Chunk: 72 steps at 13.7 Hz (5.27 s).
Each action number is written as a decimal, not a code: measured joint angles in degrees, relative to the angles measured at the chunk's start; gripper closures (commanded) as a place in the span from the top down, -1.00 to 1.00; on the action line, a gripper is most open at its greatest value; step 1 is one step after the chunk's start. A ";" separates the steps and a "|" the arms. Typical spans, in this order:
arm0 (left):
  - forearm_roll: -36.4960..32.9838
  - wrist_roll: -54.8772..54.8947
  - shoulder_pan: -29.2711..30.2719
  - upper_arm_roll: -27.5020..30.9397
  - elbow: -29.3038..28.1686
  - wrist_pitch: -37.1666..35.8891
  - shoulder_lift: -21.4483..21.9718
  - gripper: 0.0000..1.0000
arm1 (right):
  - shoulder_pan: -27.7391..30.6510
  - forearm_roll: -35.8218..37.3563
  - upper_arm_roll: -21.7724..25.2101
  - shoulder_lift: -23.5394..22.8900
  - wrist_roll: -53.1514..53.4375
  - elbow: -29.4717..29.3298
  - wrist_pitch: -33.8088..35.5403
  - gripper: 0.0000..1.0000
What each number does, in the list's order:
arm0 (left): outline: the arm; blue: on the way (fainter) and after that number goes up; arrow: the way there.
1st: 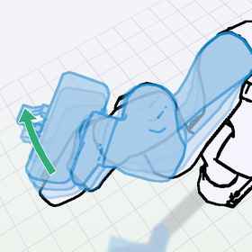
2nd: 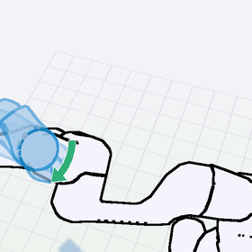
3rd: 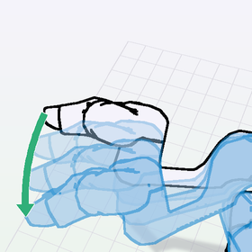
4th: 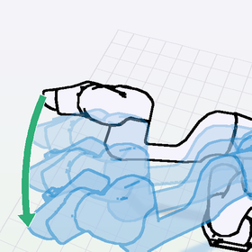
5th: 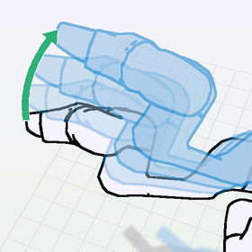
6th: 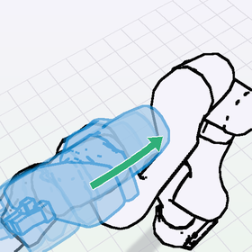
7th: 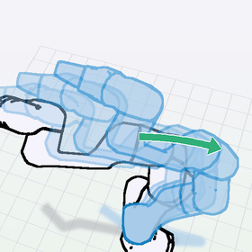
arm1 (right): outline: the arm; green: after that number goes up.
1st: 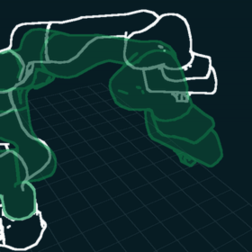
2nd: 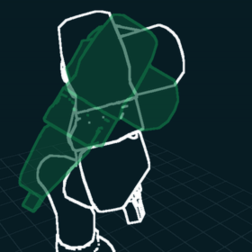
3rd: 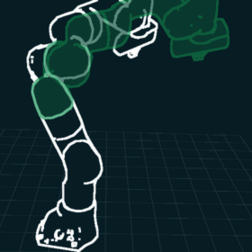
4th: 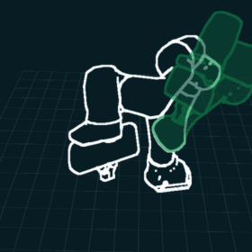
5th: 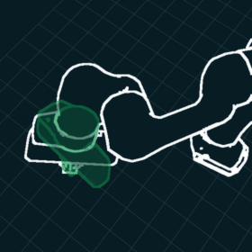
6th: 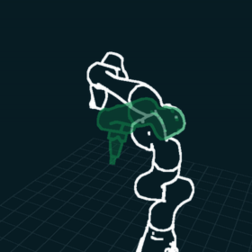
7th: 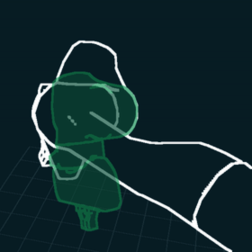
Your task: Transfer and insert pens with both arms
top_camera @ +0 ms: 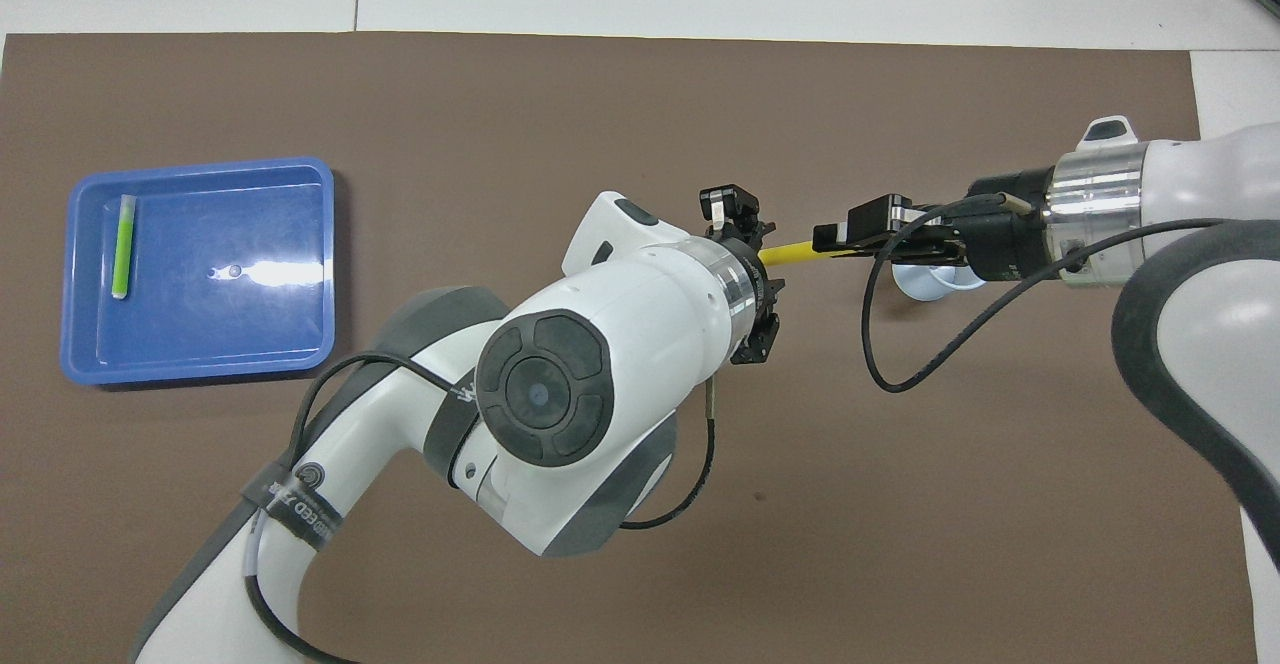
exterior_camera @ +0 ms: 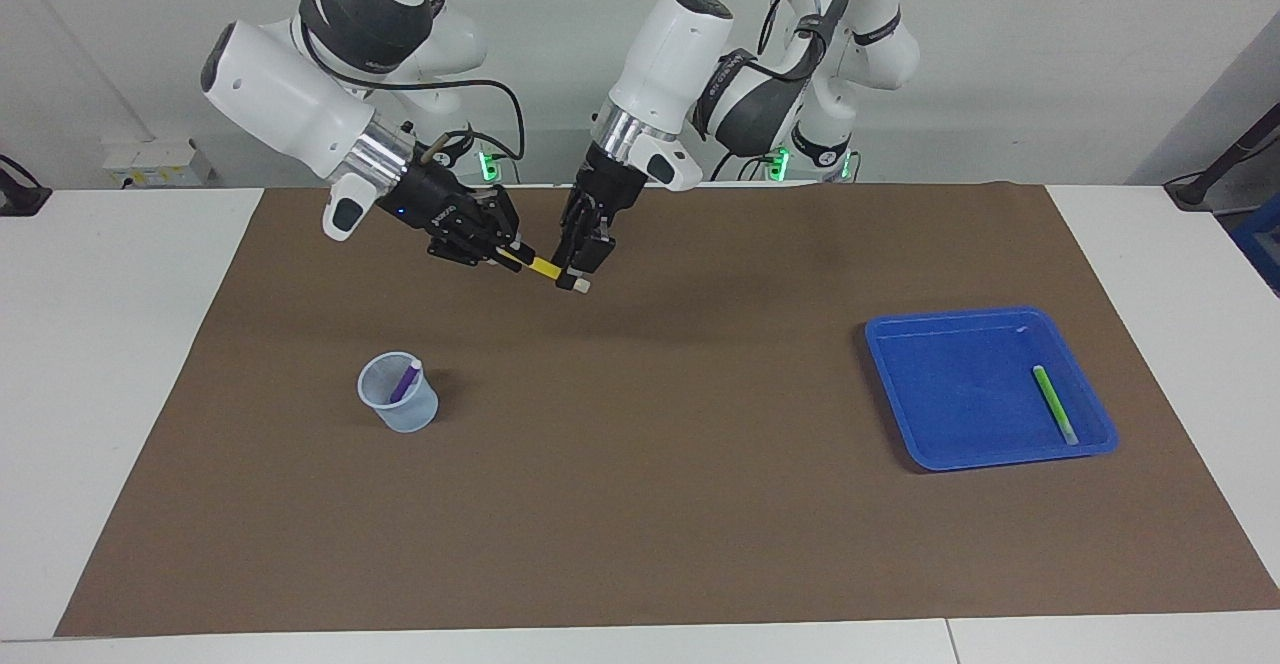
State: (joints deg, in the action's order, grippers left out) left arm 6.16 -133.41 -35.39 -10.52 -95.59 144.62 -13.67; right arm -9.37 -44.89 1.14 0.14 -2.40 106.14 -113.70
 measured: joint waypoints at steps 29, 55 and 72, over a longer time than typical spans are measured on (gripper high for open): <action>-2.38 26.24 23.50 2.50 0.51 -16.05 1.98 1.00 | 6.81 39.95 0.58 -10.05 -15.04 -1.97 -8.44 -0.31; -16.28 131.63 49.45 2.53 -5.86 -15.35 -1.98 1.00 | 7.46 40.04 1.34 0.36 -11.63 -9.06 14.88 1.00; -16.37 134.77 56.80 2.32 -8.44 -1.13 -13.65 0.98 | 7.44 41.73 1.17 0.36 -8.86 -9.09 16.38 1.00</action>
State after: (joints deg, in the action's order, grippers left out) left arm -10.21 1.36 21.40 -8.20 -104.03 143.49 -27.32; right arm -1.93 -3.15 2.32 0.50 -11.26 97.05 -97.32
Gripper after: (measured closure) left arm 0.000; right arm 0.000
